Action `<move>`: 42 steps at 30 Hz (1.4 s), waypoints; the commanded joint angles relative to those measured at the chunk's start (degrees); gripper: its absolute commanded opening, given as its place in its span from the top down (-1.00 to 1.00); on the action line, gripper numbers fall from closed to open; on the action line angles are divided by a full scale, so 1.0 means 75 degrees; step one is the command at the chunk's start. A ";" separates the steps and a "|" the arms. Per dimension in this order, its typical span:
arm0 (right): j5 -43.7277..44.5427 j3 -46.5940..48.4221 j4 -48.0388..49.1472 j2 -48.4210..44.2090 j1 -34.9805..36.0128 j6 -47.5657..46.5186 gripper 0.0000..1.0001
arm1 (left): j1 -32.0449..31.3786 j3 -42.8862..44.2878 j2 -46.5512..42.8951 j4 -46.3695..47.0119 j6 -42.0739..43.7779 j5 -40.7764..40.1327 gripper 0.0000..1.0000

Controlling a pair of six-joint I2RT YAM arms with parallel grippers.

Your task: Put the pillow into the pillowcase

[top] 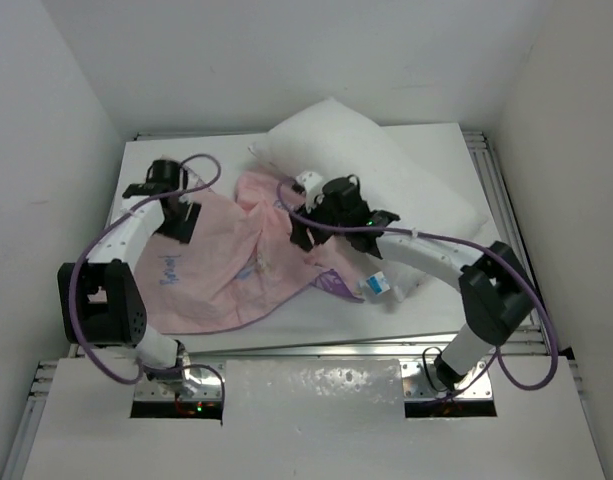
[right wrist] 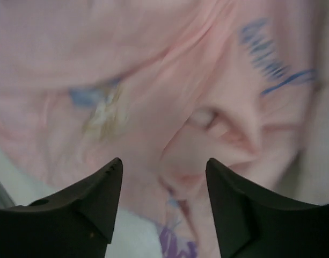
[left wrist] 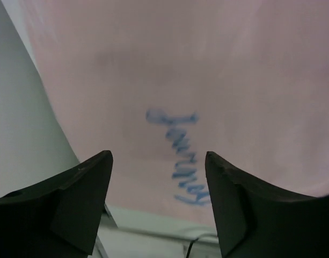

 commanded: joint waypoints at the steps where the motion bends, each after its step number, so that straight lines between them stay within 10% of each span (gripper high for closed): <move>1: -0.0815 -0.0544 -0.0046 0.0418 0.0555 -0.0464 -0.28 | 0.1670 -0.0867 -0.0546 -0.0213 -0.0167 -0.0083 -0.39; 5: -0.1003 -0.1131 0.0797 0.0687 0.0603 0.0298 -0.35 | 0.2166 -0.2317 -0.0559 0.0523 0.0232 -0.0749 -0.47; 10: -0.0887 -0.1214 0.0646 0.1262 0.0650 0.0240 0.23 | 0.2166 -0.2709 0.0774 0.1591 0.0315 -0.0961 -0.41; 13: -0.1517 -0.1120 0.0389 0.1648 0.0977 -0.0075 0.49 | 0.2166 -0.2043 0.2004 0.2236 0.0221 -0.1090 -0.37; 22: -0.2971 -0.0722 0.0551 0.1544 0.2478 -0.0909 0.46 | 0.1686 0.2394 0.4924 0.2308 0.0080 -0.1101 -0.30; 29: -0.2680 -0.0054 0.0471 0.0514 0.2222 -0.0185 -0.18 | 0.0644 0.3805 0.4201 0.1303 0.0280 -0.0962 -0.53; 35: -0.2472 -0.0171 0.0086 -0.0588 0.0242 0.1188 -0.68 | 0.0105 0.3750 0.1896 0.0562 -0.0177 0.0351 -0.82; 42: 0.2553 -0.0006 -0.1417 -0.1058 -0.0452 0.0440 -0.98 | -0.2764 0.1688 0.0707 -0.0105 0.0233 0.0503 0.01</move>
